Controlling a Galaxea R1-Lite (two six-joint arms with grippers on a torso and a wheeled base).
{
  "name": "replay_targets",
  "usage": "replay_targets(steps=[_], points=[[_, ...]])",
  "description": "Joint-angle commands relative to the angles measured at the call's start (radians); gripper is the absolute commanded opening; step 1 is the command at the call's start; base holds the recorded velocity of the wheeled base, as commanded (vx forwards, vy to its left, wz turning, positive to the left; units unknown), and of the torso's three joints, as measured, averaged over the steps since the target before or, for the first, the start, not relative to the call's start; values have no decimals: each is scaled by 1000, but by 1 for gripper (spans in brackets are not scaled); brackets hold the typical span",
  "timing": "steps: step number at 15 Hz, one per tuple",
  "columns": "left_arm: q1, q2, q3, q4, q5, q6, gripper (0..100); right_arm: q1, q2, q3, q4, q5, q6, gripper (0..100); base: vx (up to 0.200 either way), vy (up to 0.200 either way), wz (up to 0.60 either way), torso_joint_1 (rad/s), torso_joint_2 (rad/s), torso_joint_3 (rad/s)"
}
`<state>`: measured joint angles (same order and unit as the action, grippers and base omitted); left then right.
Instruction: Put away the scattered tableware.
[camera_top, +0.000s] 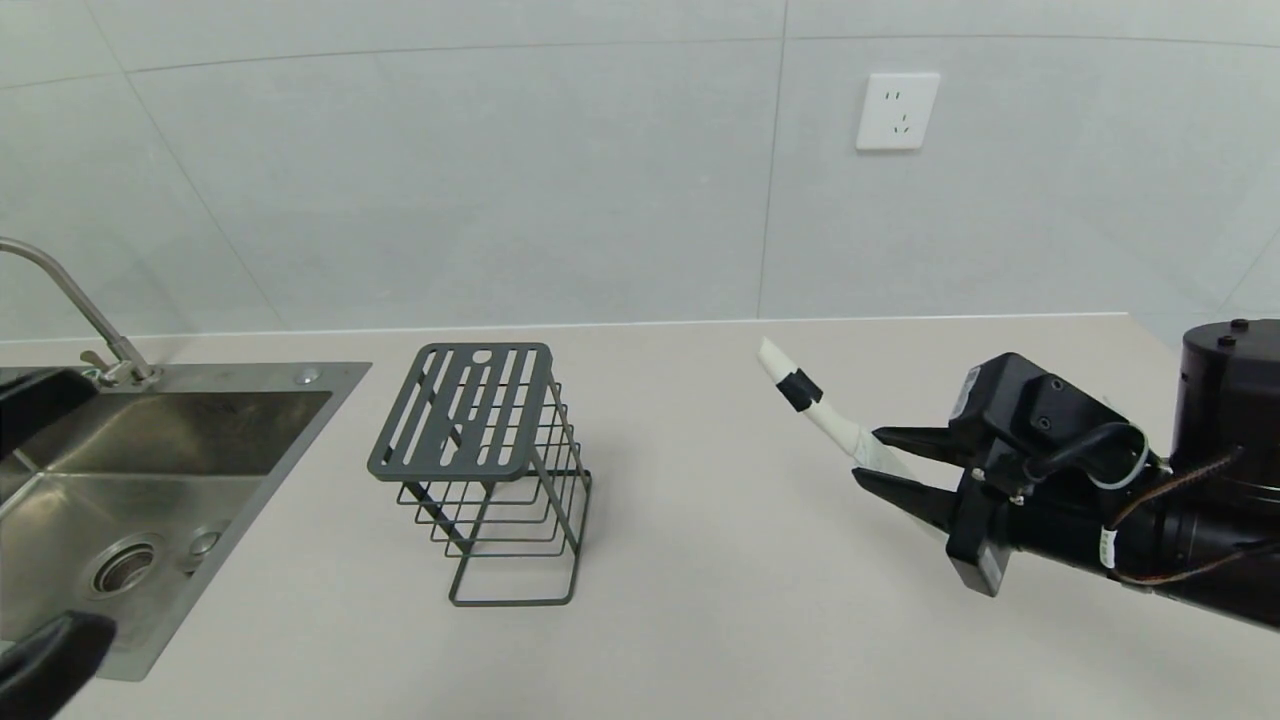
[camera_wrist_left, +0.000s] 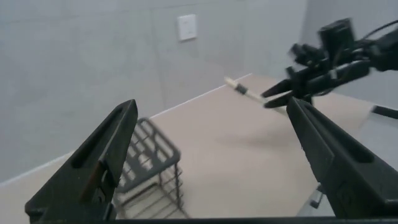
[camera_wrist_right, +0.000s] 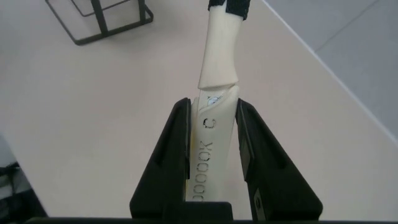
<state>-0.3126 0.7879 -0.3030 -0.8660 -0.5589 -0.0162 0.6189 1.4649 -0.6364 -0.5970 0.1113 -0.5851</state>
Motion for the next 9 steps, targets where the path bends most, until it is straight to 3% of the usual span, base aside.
replay_targets(steps=[1, 5, 8, 9], points=[[-11, 160, 21, -87, -58, -1, 100, -24, 11, 1, -17, 24, -21, 0, 0, 0, 0, 0, 0, 0], [-11, 315, 19, -222, -133, -1, 100, -24, 22, 0, -53, 27, -18, 0, 0, 0, 0, 0, 0, 0], [-43, 534, 22, -522, -228, -1, 100, -24, -6, 3, -75, 27, -16, 0, 0, 0, 0, 0, 0, 0], [-43, 534, 22, -522, -228, -1, 100, -24, -6, 3, -75, 27, -16, 0, 0, 0, 0, 0, 0, 0]])
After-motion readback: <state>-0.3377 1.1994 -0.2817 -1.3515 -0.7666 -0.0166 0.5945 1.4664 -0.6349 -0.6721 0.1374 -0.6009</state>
